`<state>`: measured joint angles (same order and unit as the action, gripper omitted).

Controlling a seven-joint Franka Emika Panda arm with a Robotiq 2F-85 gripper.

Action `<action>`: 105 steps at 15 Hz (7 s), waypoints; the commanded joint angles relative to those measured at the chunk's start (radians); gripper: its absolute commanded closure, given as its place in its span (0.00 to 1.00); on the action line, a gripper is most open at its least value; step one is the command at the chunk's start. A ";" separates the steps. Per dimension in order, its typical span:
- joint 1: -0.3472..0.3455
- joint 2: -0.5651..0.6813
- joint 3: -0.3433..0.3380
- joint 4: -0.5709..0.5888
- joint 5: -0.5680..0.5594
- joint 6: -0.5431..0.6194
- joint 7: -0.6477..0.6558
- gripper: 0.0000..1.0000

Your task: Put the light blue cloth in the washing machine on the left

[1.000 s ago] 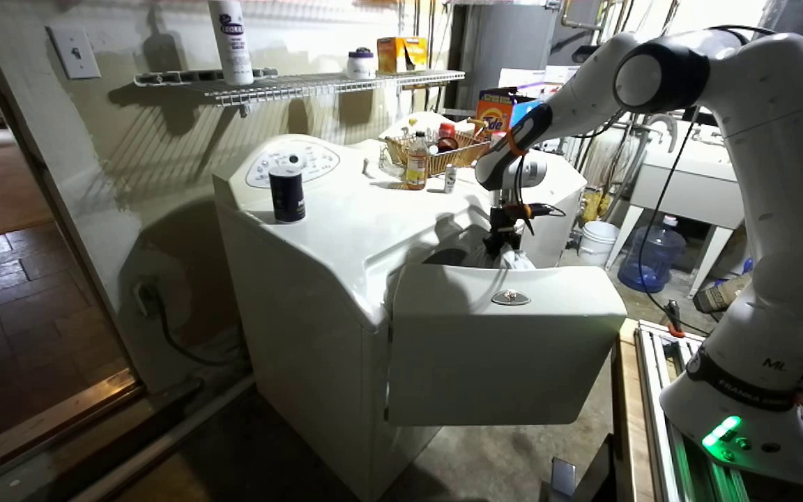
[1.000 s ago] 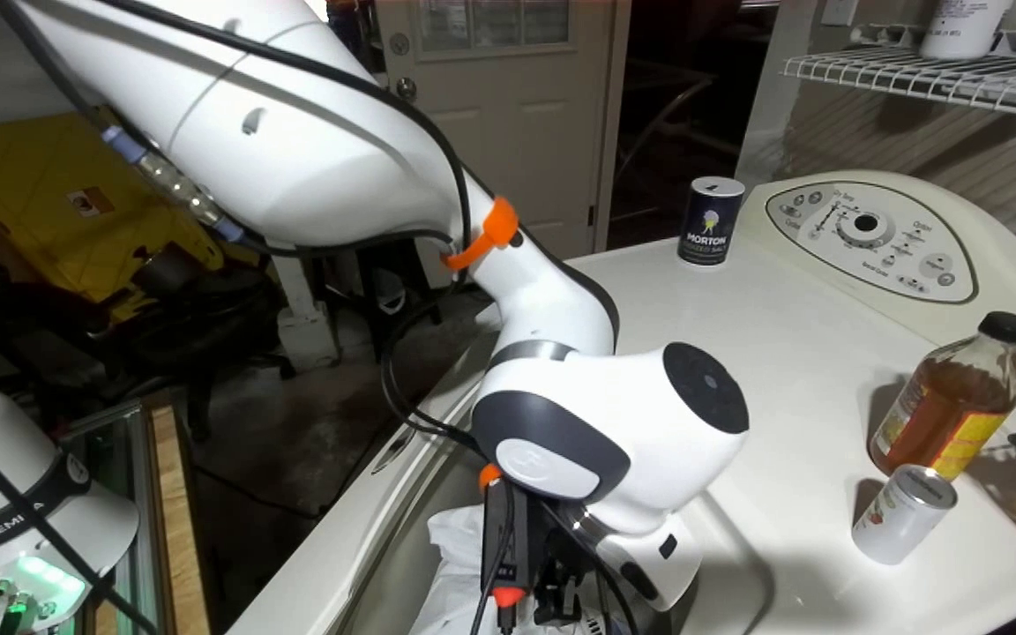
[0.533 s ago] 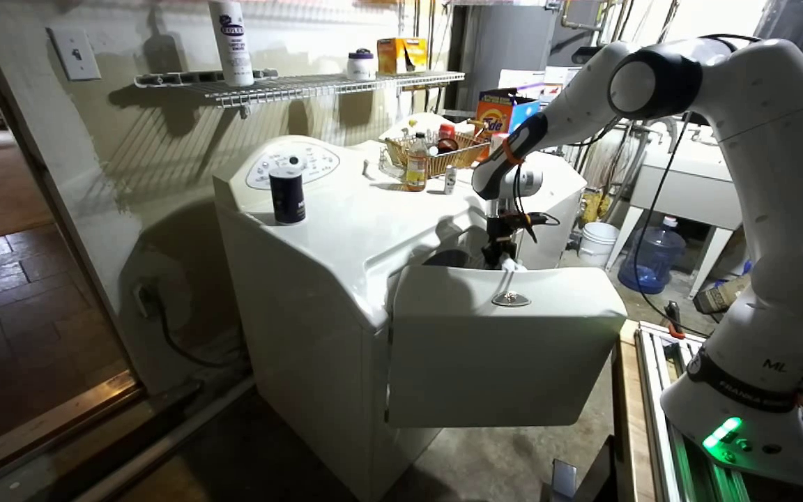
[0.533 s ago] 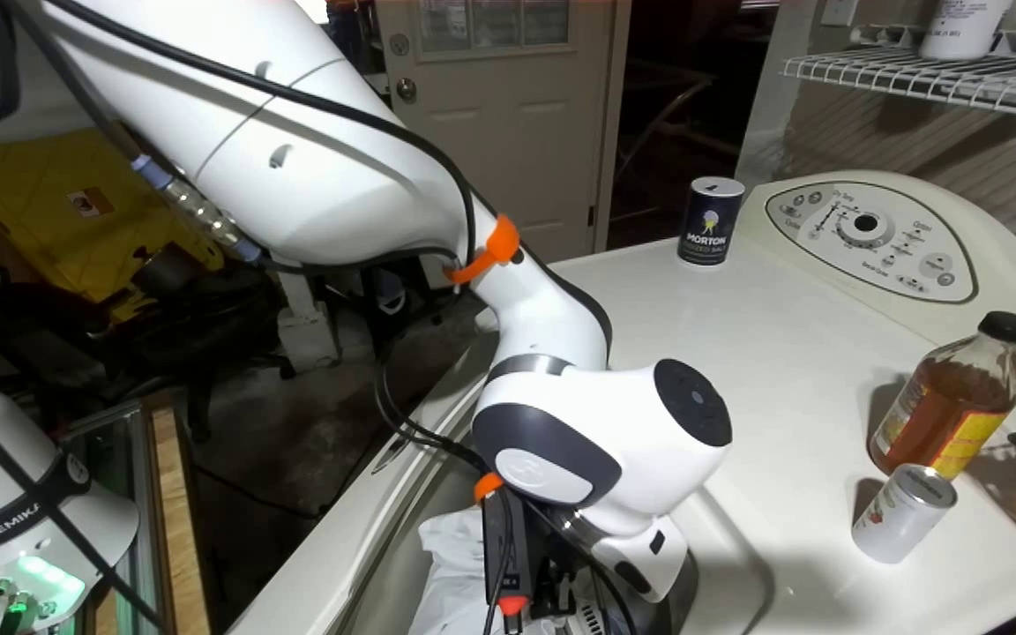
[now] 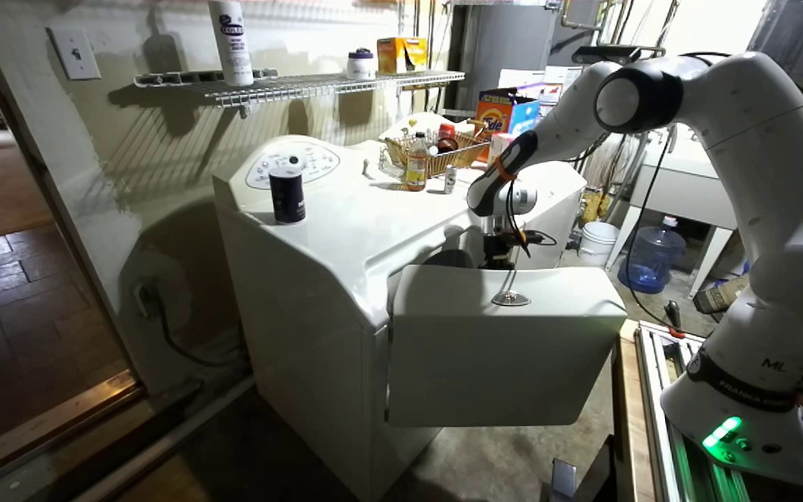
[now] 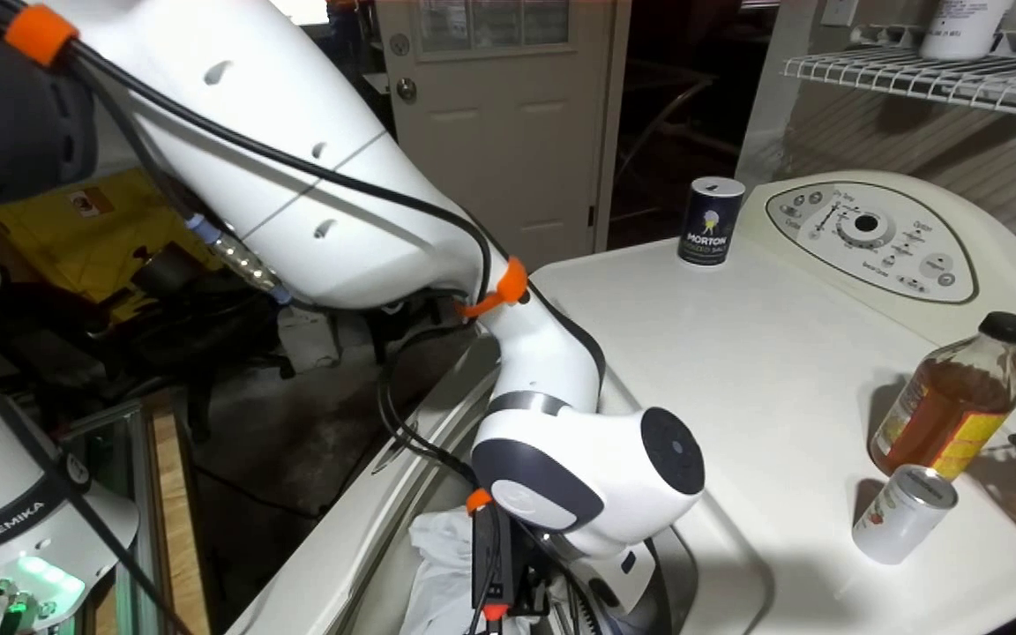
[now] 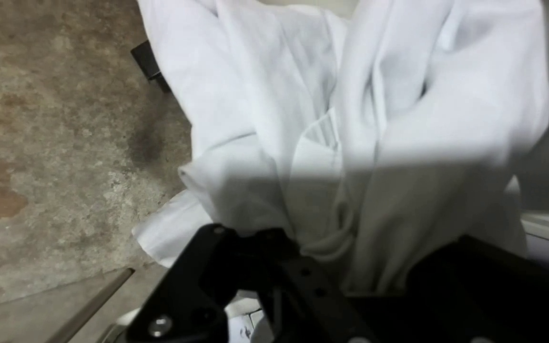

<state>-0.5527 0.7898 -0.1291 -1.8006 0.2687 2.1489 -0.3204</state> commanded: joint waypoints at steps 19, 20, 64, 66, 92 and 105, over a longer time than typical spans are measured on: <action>-0.225 0.284 0.187 0.289 0.421 -0.317 -0.116 0.85; -0.224 0.284 0.185 0.289 0.421 -0.317 -0.116 0.85; -0.213 0.407 0.183 0.261 1.097 -0.394 -0.769 0.96; -0.185 0.403 0.175 0.250 1.141 -0.390 -0.737 0.96; 0.168 0.586 0.096 0.517 2.233 -0.394 -0.746 0.96; 0.169 0.714 0.036 0.777 2.216 -0.377 -0.836 0.96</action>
<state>-0.3889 1.4386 -0.0781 -1.1725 2.4840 1.7607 -1.1485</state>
